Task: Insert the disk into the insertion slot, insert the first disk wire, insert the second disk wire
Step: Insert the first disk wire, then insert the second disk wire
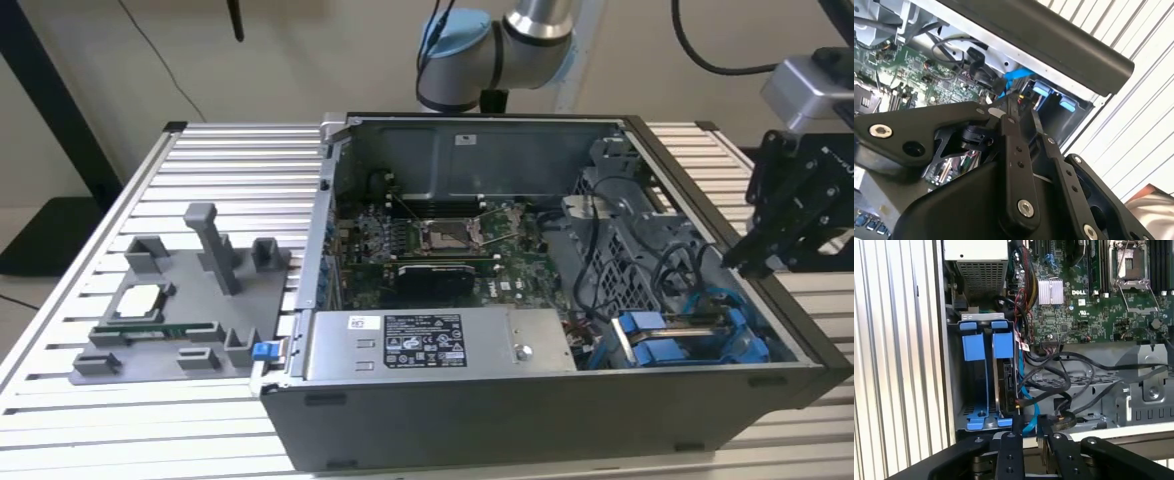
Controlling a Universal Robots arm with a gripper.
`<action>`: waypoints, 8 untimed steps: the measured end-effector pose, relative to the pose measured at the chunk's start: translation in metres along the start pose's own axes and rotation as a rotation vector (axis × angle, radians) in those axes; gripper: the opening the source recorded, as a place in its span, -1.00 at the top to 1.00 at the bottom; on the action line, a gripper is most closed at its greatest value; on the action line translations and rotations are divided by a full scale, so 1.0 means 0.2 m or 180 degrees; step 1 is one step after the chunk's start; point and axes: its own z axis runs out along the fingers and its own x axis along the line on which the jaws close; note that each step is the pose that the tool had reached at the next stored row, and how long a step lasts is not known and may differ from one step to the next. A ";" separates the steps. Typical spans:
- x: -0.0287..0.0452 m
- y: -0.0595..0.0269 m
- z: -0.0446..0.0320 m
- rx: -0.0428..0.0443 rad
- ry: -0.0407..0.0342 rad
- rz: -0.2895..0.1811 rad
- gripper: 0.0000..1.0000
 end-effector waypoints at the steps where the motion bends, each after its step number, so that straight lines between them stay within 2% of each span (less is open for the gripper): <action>1: -0.003 -0.006 0.000 -0.0001 -0.0006 0.0000 -1.00; 4: -0.008 -0.019 0.001 0.0000 -0.0024 -0.0001 -1.00; 7: -0.008 -0.018 0.001 0.0005 -0.0028 -0.0001 -1.00; 8: -0.009 -0.020 0.001 -0.0003 -0.0027 0.0000 -1.00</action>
